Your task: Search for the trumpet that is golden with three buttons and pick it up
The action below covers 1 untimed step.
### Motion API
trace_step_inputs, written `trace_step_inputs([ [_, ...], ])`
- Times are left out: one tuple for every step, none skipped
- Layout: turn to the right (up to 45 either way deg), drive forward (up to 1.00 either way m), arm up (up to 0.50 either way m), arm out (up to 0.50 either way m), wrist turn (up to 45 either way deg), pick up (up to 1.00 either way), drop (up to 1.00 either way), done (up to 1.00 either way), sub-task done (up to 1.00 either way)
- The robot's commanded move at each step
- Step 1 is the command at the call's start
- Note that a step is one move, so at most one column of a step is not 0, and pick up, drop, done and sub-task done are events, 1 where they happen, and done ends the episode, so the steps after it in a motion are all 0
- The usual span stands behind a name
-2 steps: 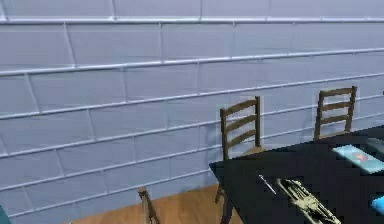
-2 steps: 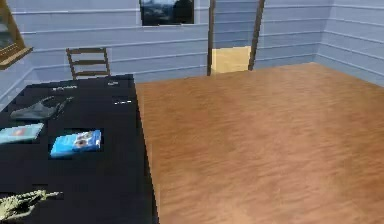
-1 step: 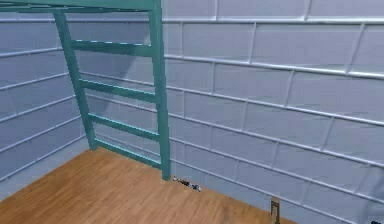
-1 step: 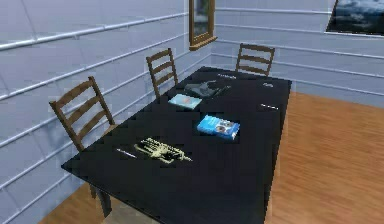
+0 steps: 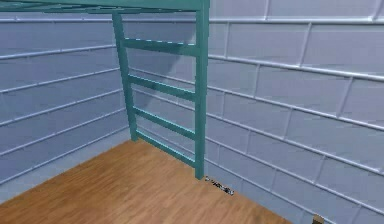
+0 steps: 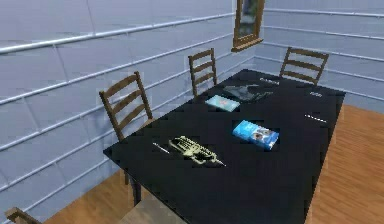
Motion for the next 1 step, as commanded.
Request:
trace_step_inputs([
  [0.0, 0.0, 0.5, 0.0, 0.0, 0.0, 0.0, 0.0, 0.0],
])
